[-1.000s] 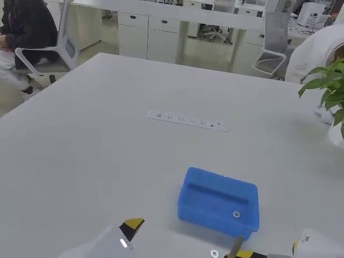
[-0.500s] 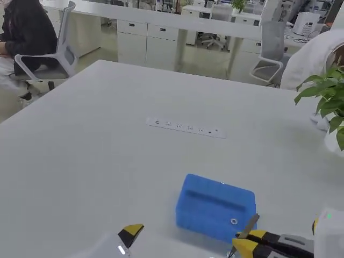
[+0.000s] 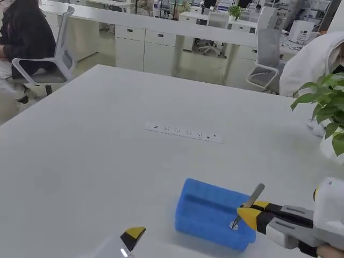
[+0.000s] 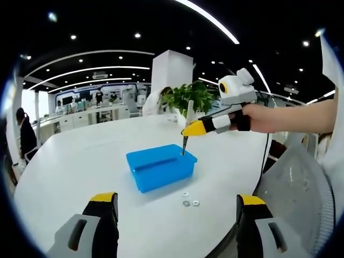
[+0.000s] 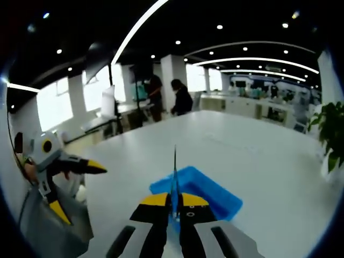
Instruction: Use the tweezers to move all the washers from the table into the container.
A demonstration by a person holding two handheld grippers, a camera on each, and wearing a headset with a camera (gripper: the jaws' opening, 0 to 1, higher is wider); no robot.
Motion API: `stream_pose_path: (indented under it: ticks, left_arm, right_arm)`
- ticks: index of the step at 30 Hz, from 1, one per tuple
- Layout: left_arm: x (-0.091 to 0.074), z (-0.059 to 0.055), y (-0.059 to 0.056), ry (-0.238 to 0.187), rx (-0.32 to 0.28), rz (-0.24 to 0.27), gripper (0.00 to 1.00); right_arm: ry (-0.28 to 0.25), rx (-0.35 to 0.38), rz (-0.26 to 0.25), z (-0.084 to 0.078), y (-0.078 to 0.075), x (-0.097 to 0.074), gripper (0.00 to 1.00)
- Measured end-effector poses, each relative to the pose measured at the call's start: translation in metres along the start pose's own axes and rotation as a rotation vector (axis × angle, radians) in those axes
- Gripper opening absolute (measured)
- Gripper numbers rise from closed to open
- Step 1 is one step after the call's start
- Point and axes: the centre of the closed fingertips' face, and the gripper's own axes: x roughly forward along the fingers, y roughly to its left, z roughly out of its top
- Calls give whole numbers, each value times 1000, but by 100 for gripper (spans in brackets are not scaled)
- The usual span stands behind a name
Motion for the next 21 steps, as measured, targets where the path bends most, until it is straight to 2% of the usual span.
stream_pose_path:
  ticks: [5, 9, 16, 21]
  left_arm:
    - [0, 1, 0, -6, 1, -5, 92]
    - [0, 3, -2, -11, 13, -13, 92]
    - [-1, 3, -1, -17, -2, -10, 92]
    - [-2, 3, -2, -14, 7, -15, 92]
  right_arm:
    - [-22, 85, -39, 7, -21, 8, 4]
    - [-27, 121, -54, 8, -31, 15, 4]
    - [10, 139, -83, -4, -41, 23, 4]
    - [32, 162, -83, -15, -47, 30, 4]
